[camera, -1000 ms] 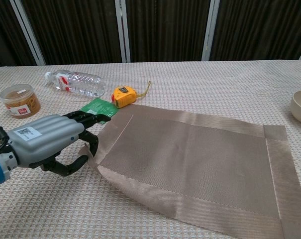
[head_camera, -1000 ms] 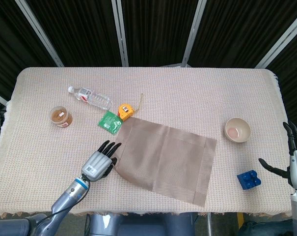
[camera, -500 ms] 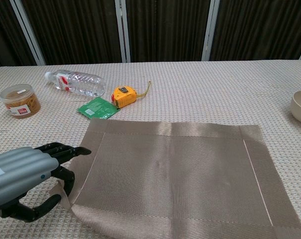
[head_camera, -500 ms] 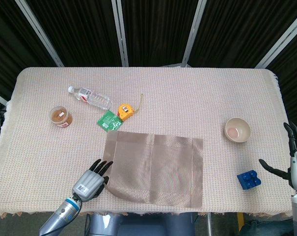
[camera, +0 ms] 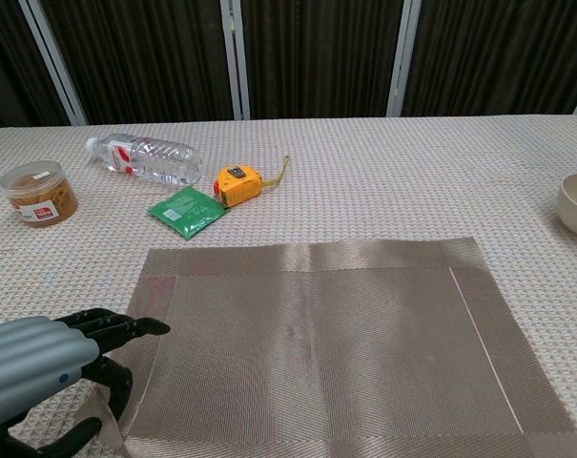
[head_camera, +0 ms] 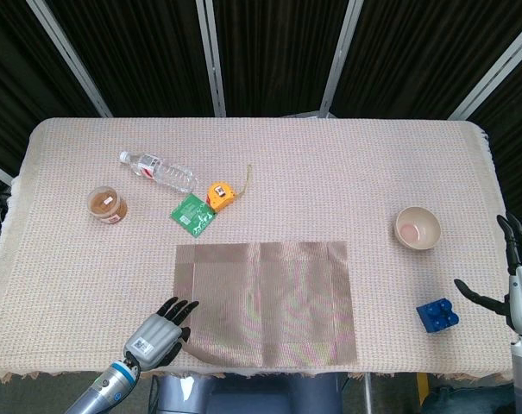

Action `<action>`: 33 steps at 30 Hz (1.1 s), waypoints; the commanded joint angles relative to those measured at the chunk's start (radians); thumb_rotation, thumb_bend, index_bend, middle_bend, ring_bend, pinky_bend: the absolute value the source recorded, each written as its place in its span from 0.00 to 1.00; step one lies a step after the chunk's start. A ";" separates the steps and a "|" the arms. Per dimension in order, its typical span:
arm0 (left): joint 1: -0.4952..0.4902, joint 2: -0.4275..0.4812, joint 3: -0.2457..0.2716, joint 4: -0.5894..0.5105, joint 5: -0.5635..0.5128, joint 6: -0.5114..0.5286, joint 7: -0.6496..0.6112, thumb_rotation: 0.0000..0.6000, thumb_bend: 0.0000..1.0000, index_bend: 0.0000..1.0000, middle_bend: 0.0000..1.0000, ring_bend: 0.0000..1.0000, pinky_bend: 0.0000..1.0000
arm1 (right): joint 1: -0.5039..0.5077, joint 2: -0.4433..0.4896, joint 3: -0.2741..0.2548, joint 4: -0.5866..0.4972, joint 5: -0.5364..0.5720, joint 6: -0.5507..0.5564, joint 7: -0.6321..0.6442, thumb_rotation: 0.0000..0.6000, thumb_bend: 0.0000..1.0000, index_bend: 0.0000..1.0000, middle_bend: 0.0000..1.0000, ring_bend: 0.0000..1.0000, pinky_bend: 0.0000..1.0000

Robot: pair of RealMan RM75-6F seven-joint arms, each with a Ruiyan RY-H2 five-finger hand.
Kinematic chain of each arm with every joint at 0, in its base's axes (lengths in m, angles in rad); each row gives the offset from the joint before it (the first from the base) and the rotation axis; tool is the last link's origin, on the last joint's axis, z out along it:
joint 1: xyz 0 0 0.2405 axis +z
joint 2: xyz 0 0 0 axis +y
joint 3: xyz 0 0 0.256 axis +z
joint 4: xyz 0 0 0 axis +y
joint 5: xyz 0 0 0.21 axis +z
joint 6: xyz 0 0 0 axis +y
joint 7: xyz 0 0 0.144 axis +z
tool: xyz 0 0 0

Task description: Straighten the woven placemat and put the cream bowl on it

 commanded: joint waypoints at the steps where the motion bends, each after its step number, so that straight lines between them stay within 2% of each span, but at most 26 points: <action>1: -0.011 0.039 0.008 -0.026 0.027 -0.021 -0.050 1.00 0.00 0.00 0.00 0.00 0.00 | -0.002 0.000 -0.001 -0.001 -0.003 0.002 -0.003 1.00 0.00 0.00 0.00 0.00 0.00; 8: -0.008 0.190 0.027 -0.093 0.174 0.036 -0.198 1.00 0.00 0.00 0.00 0.00 0.00 | -0.002 -0.002 -0.004 -0.002 -0.007 -0.002 -0.011 1.00 0.00 0.00 0.00 0.00 0.00; 13: 0.024 0.290 0.005 -0.109 0.249 0.157 -0.268 1.00 0.00 0.00 0.00 0.00 0.00 | -0.001 -0.003 -0.005 -0.006 -0.011 -0.005 -0.020 1.00 0.00 0.00 0.00 0.00 0.00; 15: 0.037 0.309 -0.022 -0.104 0.244 0.205 -0.290 1.00 0.00 0.00 0.00 0.00 0.00 | 0.001 -0.005 -0.007 -0.005 -0.012 -0.009 -0.027 1.00 0.00 0.00 0.00 0.00 0.00; 18: 0.070 0.334 -0.092 -0.072 0.198 0.311 -0.319 1.00 0.00 0.00 0.00 0.00 0.00 | 0.006 -0.010 -0.015 0.003 -0.005 -0.031 -0.051 1.00 0.00 0.00 0.00 0.00 0.00; 23: 0.106 0.354 -0.175 -0.025 0.114 0.399 -0.347 1.00 0.00 0.00 0.00 0.00 0.00 | 0.025 -0.016 -0.026 0.012 0.025 -0.094 -0.089 1.00 0.00 0.00 0.00 0.00 0.00; 27: 0.123 0.368 -0.233 0.011 0.052 0.435 -0.363 1.00 0.00 0.00 0.00 0.00 0.00 | 0.063 -0.020 -0.035 0.018 0.052 -0.196 -0.062 1.00 0.00 0.00 0.00 0.00 0.00; 30: 0.131 0.373 -0.263 0.029 0.015 0.443 -0.392 1.00 0.00 0.00 0.00 0.00 0.00 | 0.118 -0.015 -0.035 0.035 0.084 -0.317 -0.050 1.00 0.00 0.00 0.00 0.00 0.00; 33: 0.137 0.373 -0.272 0.048 -0.001 0.439 -0.411 1.00 0.00 0.00 0.00 0.00 0.00 | 0.168 -0.017 -0.031 0.059 0.119 -0.416 -0.068 1.00 0.00 0.08 0.00 0.00 0.00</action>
